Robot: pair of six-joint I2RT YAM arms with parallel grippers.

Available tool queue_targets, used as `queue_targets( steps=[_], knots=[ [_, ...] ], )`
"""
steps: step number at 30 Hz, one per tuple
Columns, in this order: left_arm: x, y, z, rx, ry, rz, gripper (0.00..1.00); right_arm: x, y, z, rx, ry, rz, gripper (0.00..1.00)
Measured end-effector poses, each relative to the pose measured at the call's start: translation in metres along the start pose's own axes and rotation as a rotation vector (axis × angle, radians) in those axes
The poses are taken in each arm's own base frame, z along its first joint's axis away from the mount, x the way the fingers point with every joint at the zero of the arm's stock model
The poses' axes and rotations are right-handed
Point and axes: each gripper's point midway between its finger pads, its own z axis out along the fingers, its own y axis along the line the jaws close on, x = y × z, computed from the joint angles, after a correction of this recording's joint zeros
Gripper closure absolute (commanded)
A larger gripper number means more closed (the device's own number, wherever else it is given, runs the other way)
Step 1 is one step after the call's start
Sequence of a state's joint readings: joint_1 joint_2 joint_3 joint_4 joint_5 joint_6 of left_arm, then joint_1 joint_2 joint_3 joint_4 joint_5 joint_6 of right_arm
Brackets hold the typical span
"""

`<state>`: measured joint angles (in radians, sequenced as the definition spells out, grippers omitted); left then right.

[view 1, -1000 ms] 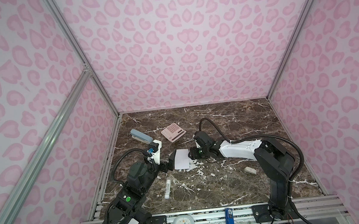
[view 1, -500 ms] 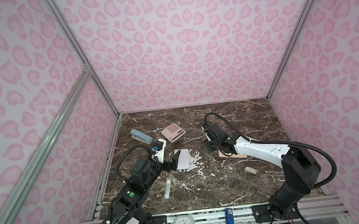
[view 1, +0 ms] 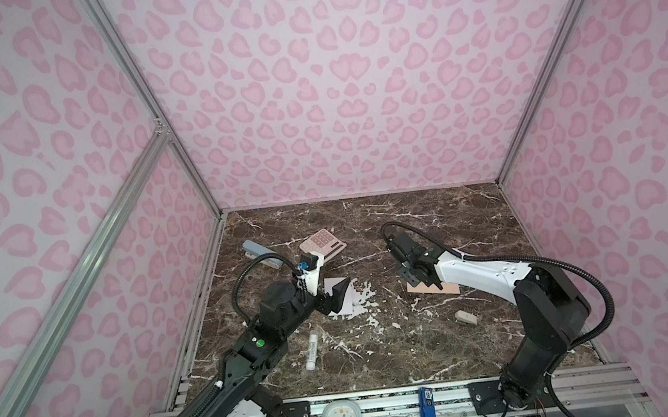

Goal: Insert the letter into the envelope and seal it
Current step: 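Grasp the corner of the peach envelope with the right gripper, then drag the peach envelope toward the folded sheet with the right gripper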

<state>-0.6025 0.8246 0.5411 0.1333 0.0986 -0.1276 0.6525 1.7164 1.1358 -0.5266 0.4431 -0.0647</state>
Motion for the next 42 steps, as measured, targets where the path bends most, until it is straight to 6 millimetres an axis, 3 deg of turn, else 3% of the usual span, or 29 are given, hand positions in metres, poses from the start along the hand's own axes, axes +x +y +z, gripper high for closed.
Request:
queue_targets(
  steps=[13, 21, 25, 29, 35, 42],
  knots=[
    [0.013, -0.006, 0.008, 0.047, 0.007, -0.064, 0.08, 0.025, -0.001, 0.032, 0.045, 0.123, -0.098, 0.48],
    [0.011, -0.007, 0.01, 0.058, 0.0, -0.073, 0.08, 0.036, -0.004, 0.048, 0.079, 0.179, -0.13, 0.56],
    [0.011, -0.008, 0.01, 0.06, 0.0, -0.079, 0.08, 0.04, -0.007, 0.053, 0.1, 0.198, -0.137, 0.64],
    [0.011, -0.008, 0.01, 0.062, -0.001, -0.079, 0.08, 0.041, -0.01, 0.056, 0.116, 0.207, -0.139, 0.84],
    [0.011, -0.009, 0.01, 0.064, -0.001, -0.078, 0.08, 0.033, -0.015, 0.053, 0.138, 0.199, -0.137, 1.0],
    [0.007, -0.009, 0.01, 0.065, -0.007, -0.074, 0.08, -0.002, -0.02, 0.02, 0.101, 0.118, -0.042, 1.0]
  ],
)
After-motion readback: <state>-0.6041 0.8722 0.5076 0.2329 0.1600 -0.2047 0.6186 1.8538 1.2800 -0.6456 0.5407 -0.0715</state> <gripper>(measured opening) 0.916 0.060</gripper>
